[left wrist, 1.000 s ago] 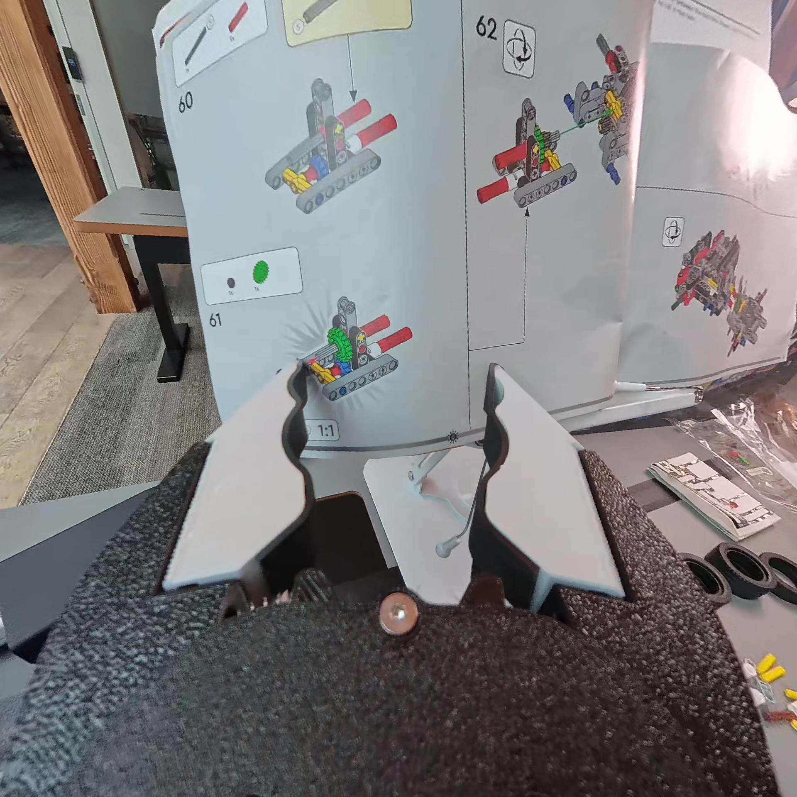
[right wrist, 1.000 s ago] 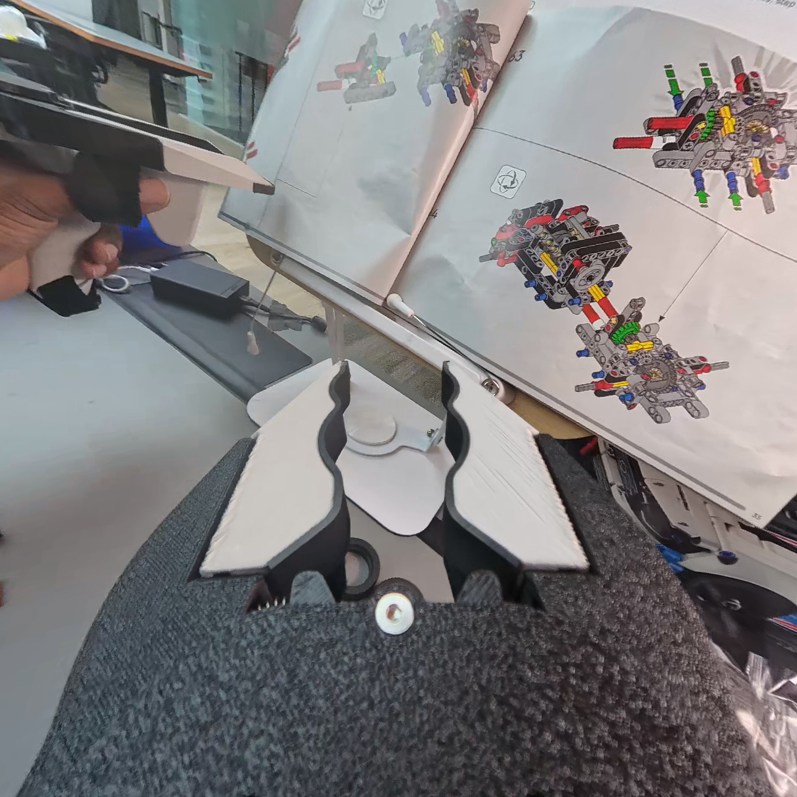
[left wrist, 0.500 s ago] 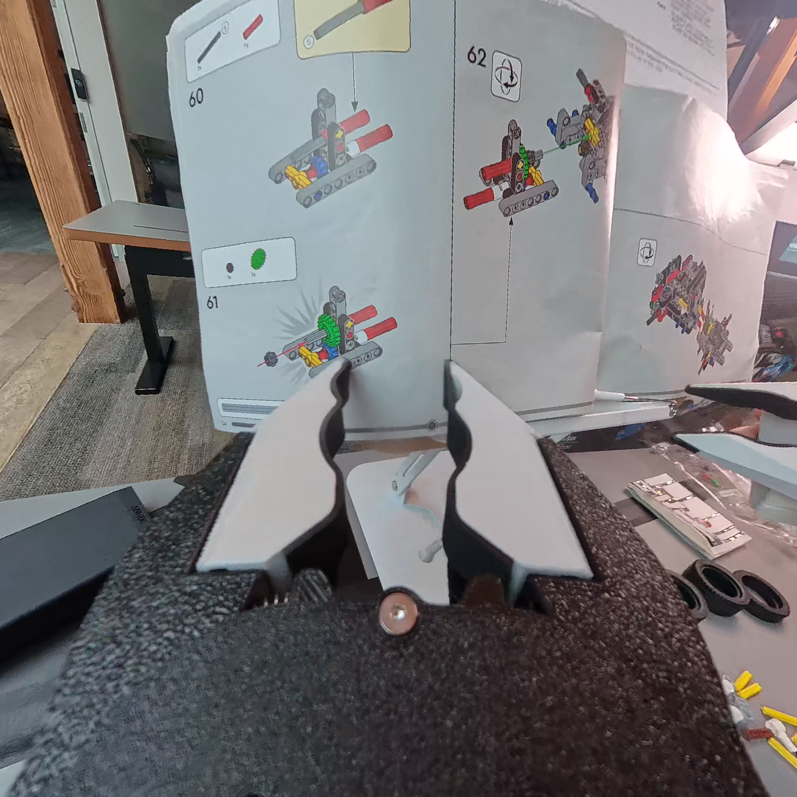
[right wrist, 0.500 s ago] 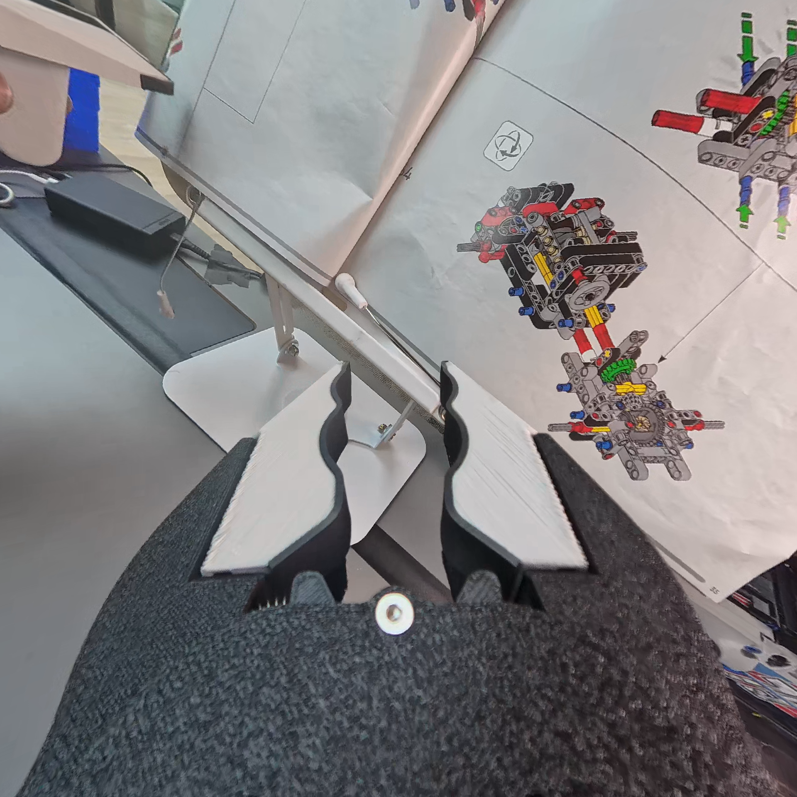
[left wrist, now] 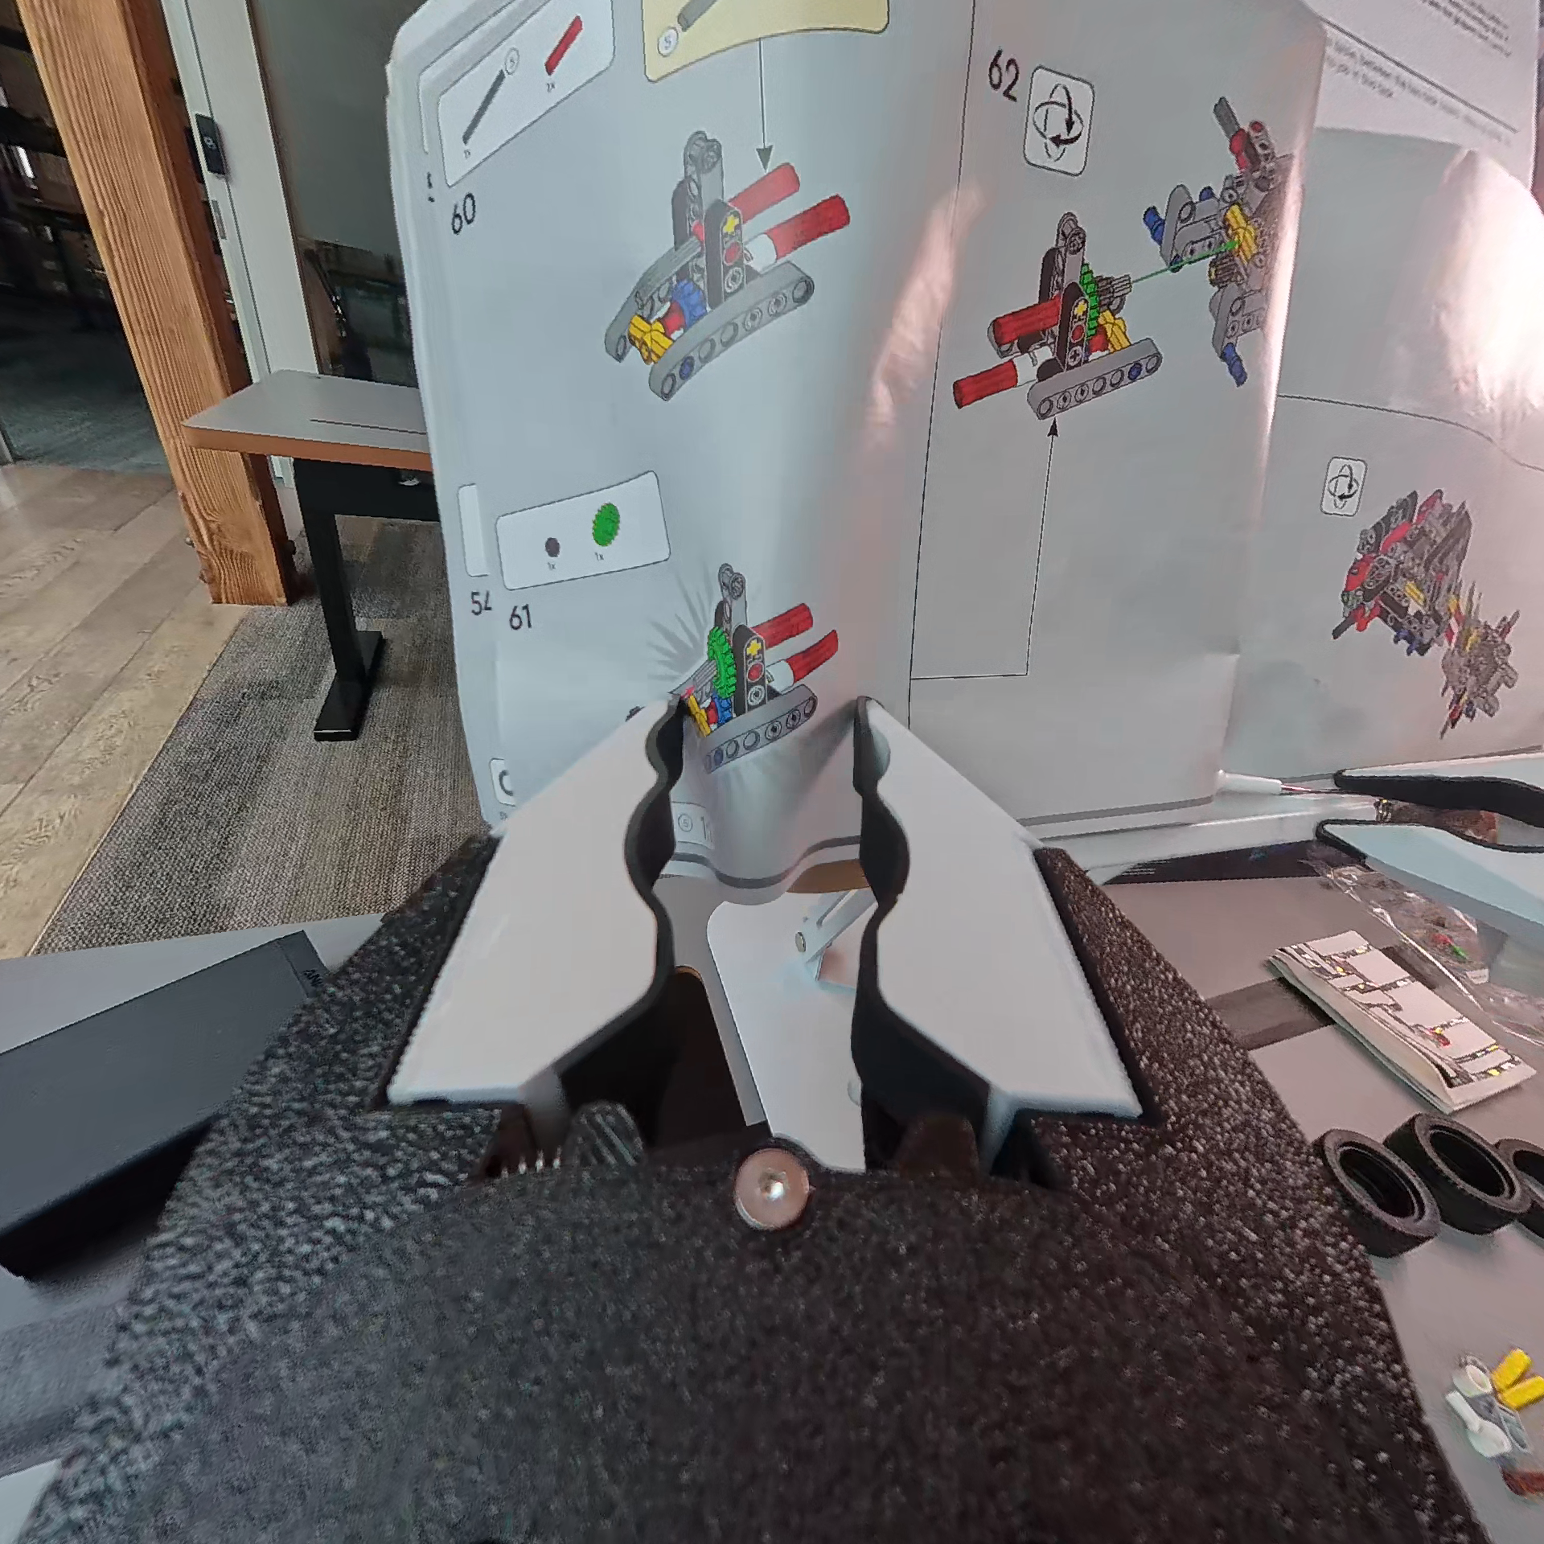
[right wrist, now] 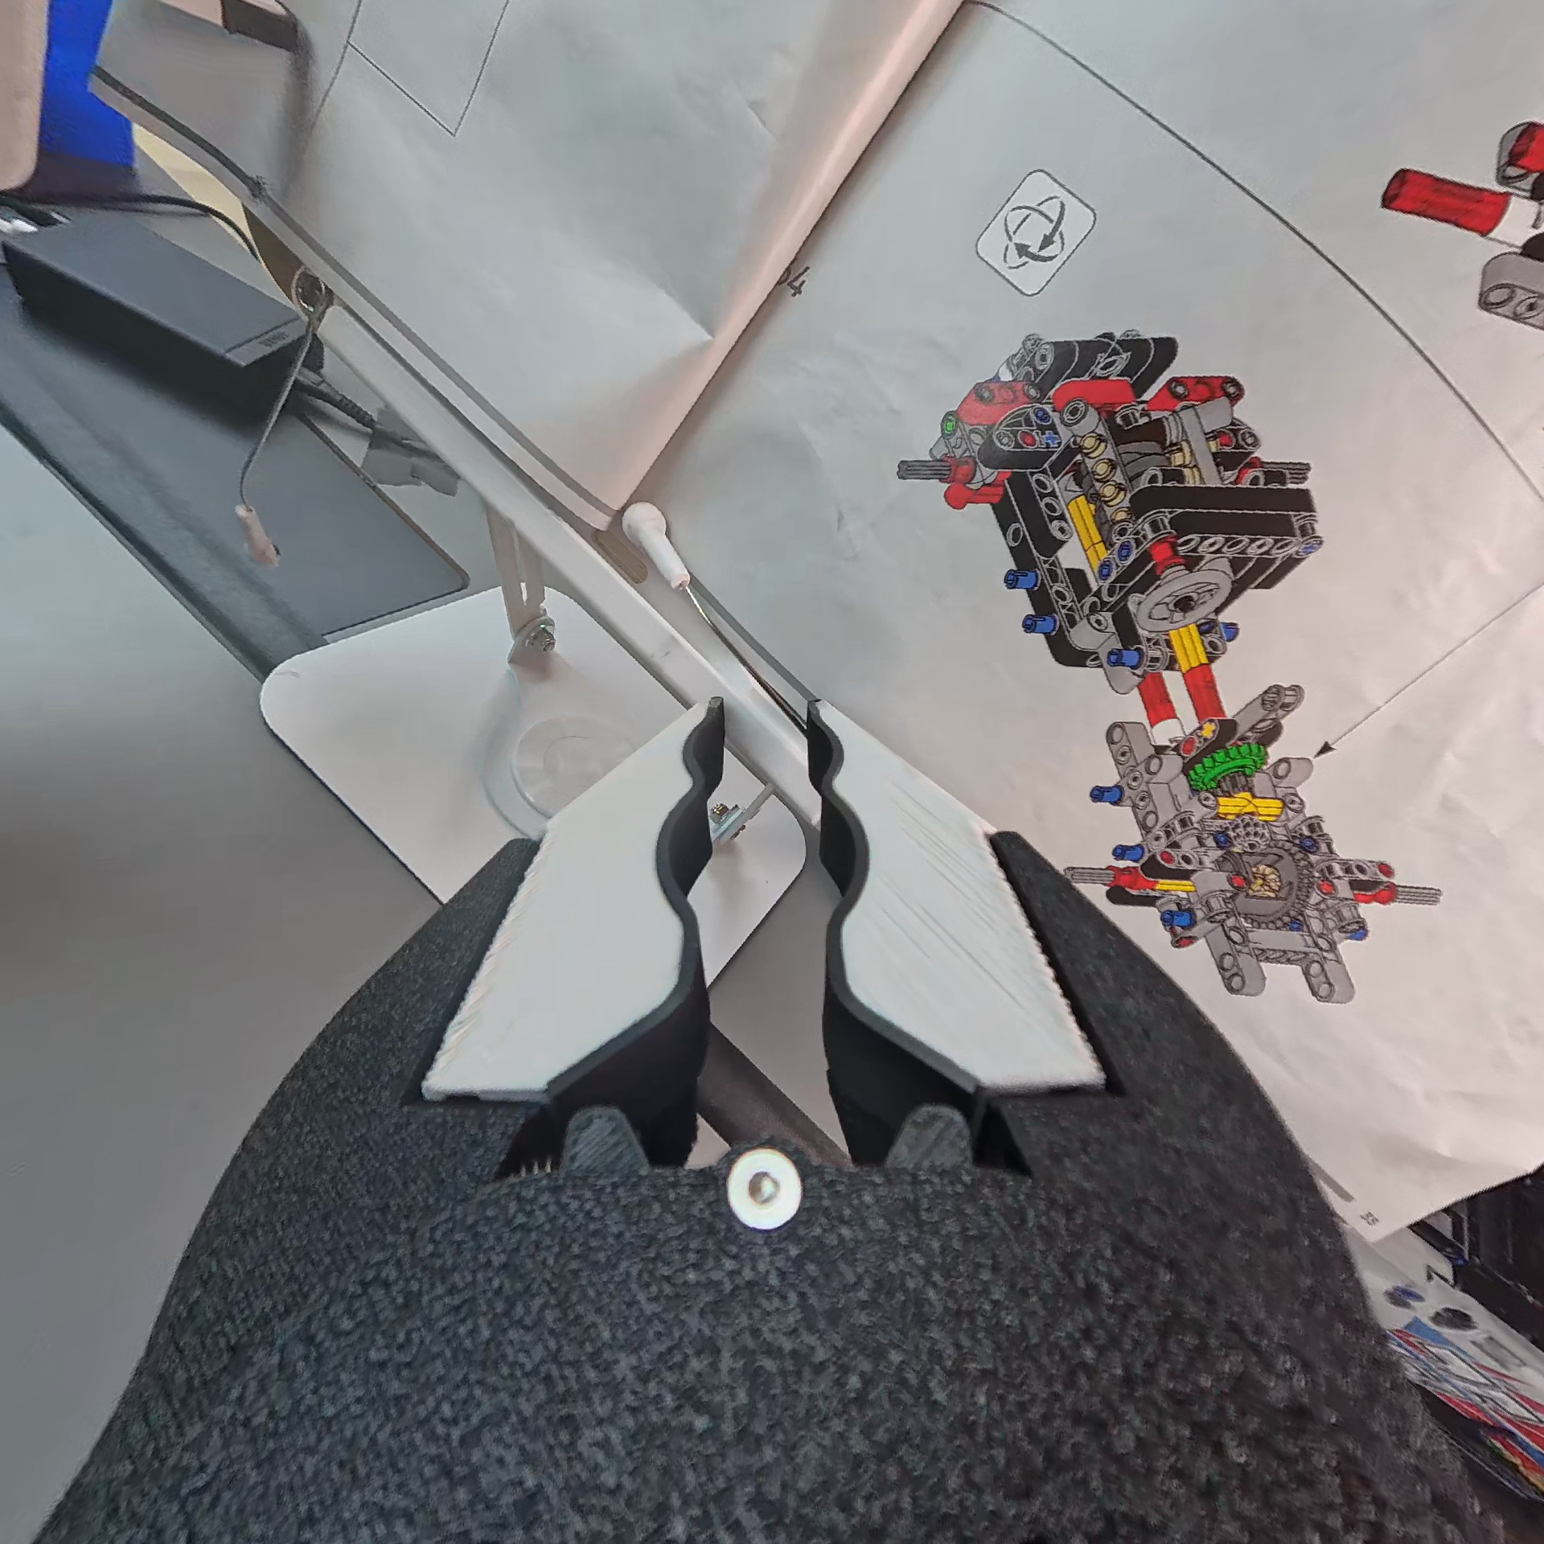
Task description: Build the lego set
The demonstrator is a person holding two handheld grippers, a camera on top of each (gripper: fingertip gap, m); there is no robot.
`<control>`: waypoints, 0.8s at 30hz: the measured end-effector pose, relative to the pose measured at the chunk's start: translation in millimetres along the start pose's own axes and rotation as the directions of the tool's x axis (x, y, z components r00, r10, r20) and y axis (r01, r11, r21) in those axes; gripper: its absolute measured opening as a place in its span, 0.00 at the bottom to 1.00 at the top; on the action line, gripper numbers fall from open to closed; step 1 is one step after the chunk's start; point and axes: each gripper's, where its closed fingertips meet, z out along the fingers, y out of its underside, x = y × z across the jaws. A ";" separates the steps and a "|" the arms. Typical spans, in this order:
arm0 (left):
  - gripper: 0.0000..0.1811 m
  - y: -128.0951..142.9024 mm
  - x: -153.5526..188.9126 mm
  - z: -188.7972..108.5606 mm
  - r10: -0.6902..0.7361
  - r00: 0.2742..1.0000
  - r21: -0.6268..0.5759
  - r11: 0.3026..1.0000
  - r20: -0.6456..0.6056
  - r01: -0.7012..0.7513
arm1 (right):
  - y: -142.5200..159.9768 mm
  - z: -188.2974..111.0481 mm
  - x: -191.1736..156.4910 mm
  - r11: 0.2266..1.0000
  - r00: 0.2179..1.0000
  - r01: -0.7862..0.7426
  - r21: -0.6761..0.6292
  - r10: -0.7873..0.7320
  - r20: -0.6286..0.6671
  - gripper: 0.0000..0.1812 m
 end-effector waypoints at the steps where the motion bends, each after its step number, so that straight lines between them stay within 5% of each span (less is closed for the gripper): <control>1: 0.19 -0.3 0.7 -1.3 0.005 1.000 0.002 1.000 -0.005 -0.005 | 0.0 0.2 0.0 1.000 1.000 0.003 -0.003 -0.003 0.005 0.10; 14: 0.16 -12.8 22.5 -21.1 0.046 0.999 0.077 0.996 -0.021 -0.044 | -0.8 -0.7 0.5 1.000 1.000 0.016 -0.025 -0.016 0.000 0.10; 24: 0.17 -27.9 79.9 -47.6 0.141 0.983 0.177 0.977 -0.114 -0.119 | -60.4 -12.2 -44.8 0.985 0.995 0.029 0.170 -0.045 0.093 0.23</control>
